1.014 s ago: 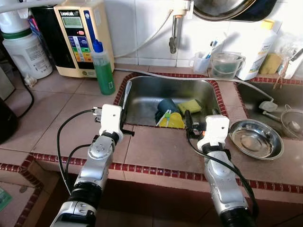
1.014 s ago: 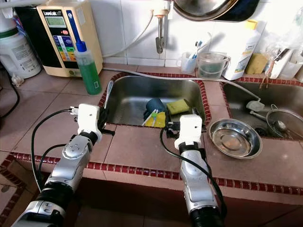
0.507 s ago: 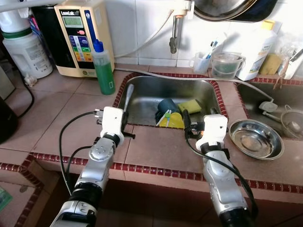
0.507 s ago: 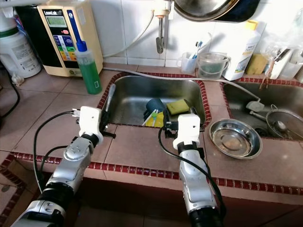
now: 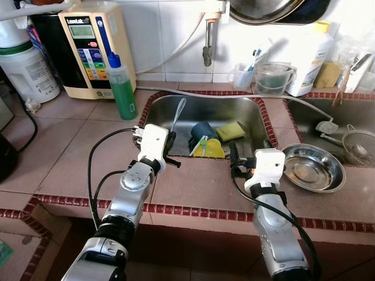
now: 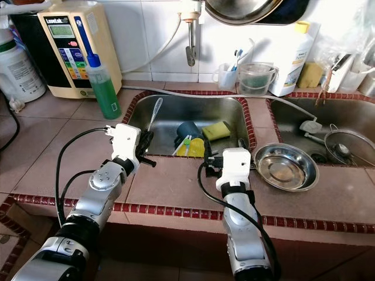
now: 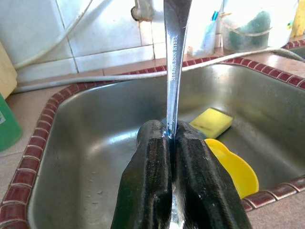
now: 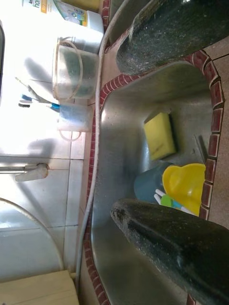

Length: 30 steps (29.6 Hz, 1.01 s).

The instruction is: Kitchen organization

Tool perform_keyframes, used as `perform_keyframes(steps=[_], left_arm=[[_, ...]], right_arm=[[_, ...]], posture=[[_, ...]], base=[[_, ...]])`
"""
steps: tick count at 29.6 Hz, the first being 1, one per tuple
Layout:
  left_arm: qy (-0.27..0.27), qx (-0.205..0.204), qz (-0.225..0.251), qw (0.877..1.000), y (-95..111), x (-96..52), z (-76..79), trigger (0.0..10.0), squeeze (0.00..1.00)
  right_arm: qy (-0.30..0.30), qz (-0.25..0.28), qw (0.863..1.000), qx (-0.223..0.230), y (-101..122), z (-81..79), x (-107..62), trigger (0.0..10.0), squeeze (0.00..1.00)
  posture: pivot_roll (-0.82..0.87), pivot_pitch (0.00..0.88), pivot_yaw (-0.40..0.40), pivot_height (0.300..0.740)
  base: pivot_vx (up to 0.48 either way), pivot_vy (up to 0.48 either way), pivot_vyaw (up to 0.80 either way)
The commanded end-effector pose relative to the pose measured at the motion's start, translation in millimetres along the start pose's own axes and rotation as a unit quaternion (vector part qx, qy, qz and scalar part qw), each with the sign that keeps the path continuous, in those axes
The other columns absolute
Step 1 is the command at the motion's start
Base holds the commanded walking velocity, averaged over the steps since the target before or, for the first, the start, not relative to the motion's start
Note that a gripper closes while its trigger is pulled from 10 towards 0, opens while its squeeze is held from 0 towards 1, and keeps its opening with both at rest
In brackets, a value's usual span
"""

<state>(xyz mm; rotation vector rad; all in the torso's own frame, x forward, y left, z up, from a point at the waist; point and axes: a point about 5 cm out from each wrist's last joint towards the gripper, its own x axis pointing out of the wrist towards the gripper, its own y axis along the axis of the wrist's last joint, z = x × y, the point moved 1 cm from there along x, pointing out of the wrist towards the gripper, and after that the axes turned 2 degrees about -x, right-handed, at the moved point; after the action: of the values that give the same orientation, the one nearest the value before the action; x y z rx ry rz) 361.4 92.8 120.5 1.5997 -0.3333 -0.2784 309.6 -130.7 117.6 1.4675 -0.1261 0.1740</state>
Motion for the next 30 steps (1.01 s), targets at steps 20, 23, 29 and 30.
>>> perform_keyframes(steps=[20, 23, 29, 30], left_arm=[[-0.016, 0.004, 0.019, 1.000, 4.4, -1.7, 5.2, 10.0, 0.00], [-0.017, 0.004, 0.019, 1.000, 4.5, -1.6, 5.2, 10.0, 0.00], [-0.018, 0.003, 0.020, 1.000, 4.7, -1.6, 5.3, 10.0, 0.00], [-0.018, 0.003, 0.020, 1.000, 4.8, -1.6, 5.3, 10.0, 0.00]], right_arm=[[0.008, 0.008, 1.000, 0.005, 6.5, -8.0, 1.5, 10.0, 0.00], [0.008, 0.007, 1.000, 0.005, 6.1, -8.2, 1.4, 10.0, 0.00], [0.008, 0.007, 1.000, 0.005, 6.2, -8.2, 1.4, 10.0, 0.00], [0.008, 0.007, 1.000, 0.005, 6.2, -8.0, 1.4, 10.0, 0.00]], posture=[[-0.27, 0.000, 0.102, 0.740], [-0.27, 0.000, 0.101, 0.740], [-0.27, 0.000, 0.100, 0.740], [-0.27, 0.000, 0.101, 0.740]], base=[[0.000, 0.000, 0.00], [0.000, 0.000, 0.00], [0.087, 0.000, 0.00], [0.281, 0.000, 0.00]])
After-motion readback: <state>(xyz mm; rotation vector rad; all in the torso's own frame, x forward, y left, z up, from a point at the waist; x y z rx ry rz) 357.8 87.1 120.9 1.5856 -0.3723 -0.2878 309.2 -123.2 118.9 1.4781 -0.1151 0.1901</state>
